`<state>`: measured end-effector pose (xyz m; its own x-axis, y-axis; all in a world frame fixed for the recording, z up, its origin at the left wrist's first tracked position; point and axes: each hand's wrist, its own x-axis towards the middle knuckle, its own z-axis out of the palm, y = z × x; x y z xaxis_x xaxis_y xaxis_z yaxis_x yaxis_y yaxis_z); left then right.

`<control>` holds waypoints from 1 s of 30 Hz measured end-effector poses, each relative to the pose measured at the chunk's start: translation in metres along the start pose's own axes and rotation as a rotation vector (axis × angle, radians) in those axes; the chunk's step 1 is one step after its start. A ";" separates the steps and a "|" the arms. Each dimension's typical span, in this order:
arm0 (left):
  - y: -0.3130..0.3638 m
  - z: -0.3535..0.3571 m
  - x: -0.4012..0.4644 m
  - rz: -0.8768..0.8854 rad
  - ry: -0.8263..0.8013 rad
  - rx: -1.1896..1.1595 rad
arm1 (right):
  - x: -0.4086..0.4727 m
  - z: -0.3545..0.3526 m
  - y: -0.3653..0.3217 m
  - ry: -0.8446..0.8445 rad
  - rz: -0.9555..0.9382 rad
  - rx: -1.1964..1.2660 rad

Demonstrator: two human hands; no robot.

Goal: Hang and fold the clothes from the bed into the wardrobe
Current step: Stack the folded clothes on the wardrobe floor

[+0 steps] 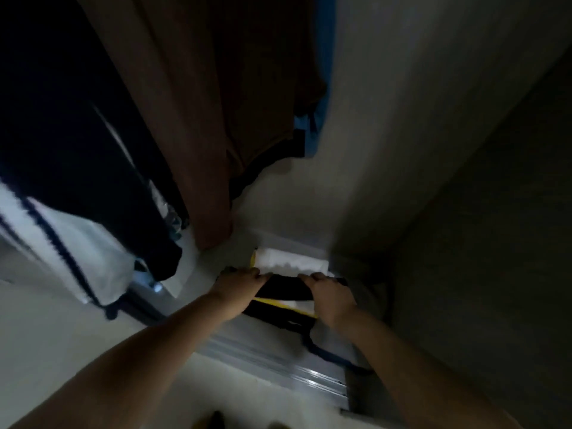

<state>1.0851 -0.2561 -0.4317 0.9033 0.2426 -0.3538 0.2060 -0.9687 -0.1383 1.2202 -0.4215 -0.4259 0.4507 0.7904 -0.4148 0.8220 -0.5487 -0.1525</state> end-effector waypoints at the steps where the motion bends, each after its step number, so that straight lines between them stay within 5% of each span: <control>1: -0.006 0.008 0.022 0.010 0.073 0.048 | 0.022 0.005 0.007 0.026 0.025 -0.033; 6: -0.024 0.056 0.114 0.063 0.349 0.082 | 0.108 0.048 0.039 0.143 0.159 -0.104; 9: -0.032 0.122 0.178 0.016 0.179 0.083 | 0.155 0.096 0.058 0.136 0.199 -0.104; 18: -0.023 0.289 0.259 0.241 0.131 -0.199 | 0.221 0.252 0.096 0.090 0.171 -0.021; 22: -0.030 0.310 0.266 0.304 0.083 -0.316 | 0.219 0.268 0.114 0.090 0.073 0.150; 30: -0.022 0.281 0.266 0.219 -0.048 -0.354 | 0.217 0.255 0.099 0.035 0.212 0.124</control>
<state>1.2147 -0.1561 -0.7827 0.9233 0.0230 -0.3834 0.1354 -0.9536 0.2689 1.3106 -0.3742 -0.7595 0.6219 0.6622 -0.4181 0.6599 -0.7306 -0.1755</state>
